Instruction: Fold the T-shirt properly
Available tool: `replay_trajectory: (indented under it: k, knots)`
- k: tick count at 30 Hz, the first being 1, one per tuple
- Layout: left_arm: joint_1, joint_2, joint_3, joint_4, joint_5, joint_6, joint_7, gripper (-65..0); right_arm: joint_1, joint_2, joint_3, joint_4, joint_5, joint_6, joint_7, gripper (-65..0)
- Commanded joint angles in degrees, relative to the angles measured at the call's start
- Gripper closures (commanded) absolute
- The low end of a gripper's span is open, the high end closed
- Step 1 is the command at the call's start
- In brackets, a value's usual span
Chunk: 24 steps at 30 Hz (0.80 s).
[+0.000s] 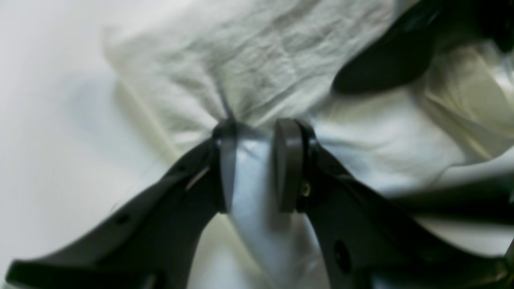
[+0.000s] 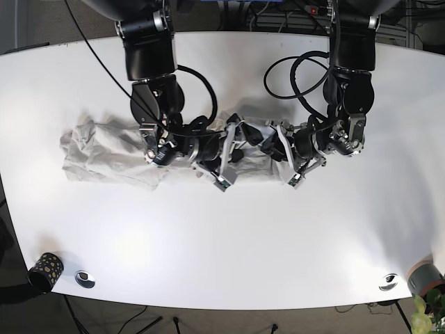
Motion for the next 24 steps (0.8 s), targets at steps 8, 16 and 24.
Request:
replay_trajectory:
  k: [8, 16, 24]
  knots:
    - [-1.65, -0.90, 2.43, -4.19, 0.44, -0.63, -1.82, -19.2, 1.34, 9.28, 0.35, 1.13, 1.29, 0.12, 1.37, -39.3]
    - [-1.74, -0.90, 2.43, -3.93, 0.35, -0.63, -1.82, -19.2, 0.11, 15.61, 3.69, 8.69, 1.12, 0.12, 1.20, -39.3]
    - [-2.09, -0.81, 2.43, 0.29, 0.35, -0.63, -1.82, -19.2, -1.29, 17.72, 10.81, 16.77, 0.85, 0.12, -0.65, -39.3]
